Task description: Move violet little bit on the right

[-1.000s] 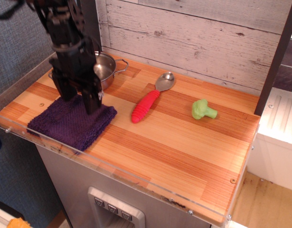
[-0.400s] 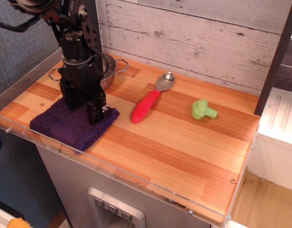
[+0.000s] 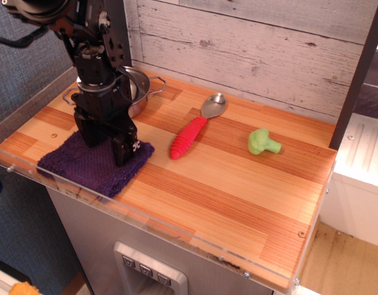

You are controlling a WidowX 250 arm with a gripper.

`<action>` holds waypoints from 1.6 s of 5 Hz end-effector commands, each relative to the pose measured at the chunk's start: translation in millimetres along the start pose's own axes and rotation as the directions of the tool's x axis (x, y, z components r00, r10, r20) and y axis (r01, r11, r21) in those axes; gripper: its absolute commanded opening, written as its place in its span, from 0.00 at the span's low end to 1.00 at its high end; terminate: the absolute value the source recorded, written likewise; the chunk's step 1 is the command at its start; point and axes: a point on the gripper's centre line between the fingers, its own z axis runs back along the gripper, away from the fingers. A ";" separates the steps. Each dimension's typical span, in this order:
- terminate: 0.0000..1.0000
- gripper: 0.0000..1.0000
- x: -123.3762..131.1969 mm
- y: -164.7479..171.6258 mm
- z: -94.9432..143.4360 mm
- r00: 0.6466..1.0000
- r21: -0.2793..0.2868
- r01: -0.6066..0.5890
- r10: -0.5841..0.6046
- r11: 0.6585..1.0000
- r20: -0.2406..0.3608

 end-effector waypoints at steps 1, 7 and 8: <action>0.00 1.00 -11.4 -43.5 13.5 0.999 -0.120 -0.043 0.040 0.992 -0.032; 0.00 1.00 48.5 -184.5 16.3 0.996 -0.133 -0.032 0.044 0.991 0.081; 0.00 1.00 58.6 -160.2 21.5 0.992 -0.112 -0.061 0.072 0.992 0.102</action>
